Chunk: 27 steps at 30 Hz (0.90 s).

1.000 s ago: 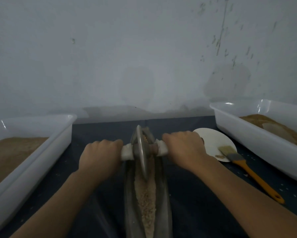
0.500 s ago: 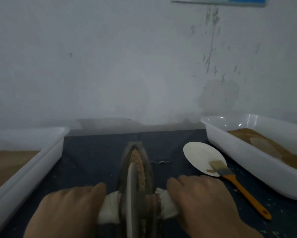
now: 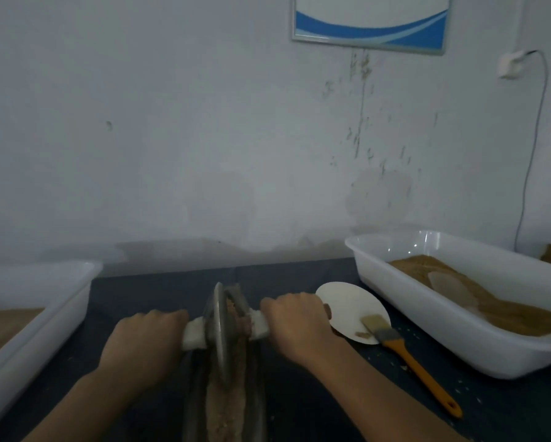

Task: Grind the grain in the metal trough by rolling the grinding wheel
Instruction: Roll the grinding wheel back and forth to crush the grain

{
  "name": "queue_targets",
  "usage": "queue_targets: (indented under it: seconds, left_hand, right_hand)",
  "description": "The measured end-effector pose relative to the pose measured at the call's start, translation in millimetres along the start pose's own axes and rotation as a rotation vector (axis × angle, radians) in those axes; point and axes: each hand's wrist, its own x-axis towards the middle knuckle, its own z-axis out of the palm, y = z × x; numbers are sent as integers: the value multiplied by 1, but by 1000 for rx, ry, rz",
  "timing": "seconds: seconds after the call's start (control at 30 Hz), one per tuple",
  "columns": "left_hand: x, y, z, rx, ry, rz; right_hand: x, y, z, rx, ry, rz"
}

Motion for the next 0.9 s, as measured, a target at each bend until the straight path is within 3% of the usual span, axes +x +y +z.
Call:
queue_targets:
  seconds: [0.13, 0.3, 0.47, 0.67, 0.8, 0.9]
  left_hand:
    - [-37, 8, -14, 35, -83, 37]
    - [-78, 10, -29, -100, -153, -44]
    - [-63, 8, -10, -67, -91, -86]
    - [-1, 10, -3, 92, 95, -29]
    - [-3, 15, -12, 121, 66, 3]
    - [-37, 13, -22, 43, -28, 43]
  right_hand:
    - [-42, -6, -13, 24, -31, -62]
    - [-74, -20, -38, -46, -8, -135]
    - [-41, -20, -29, -131, -17, -76]
    - [3, 4, 14, -30, -23, 80]
    - [-9, 4, 18, -13, -35, 84]
    - [-36, -2, 0, -44, -11, -15]
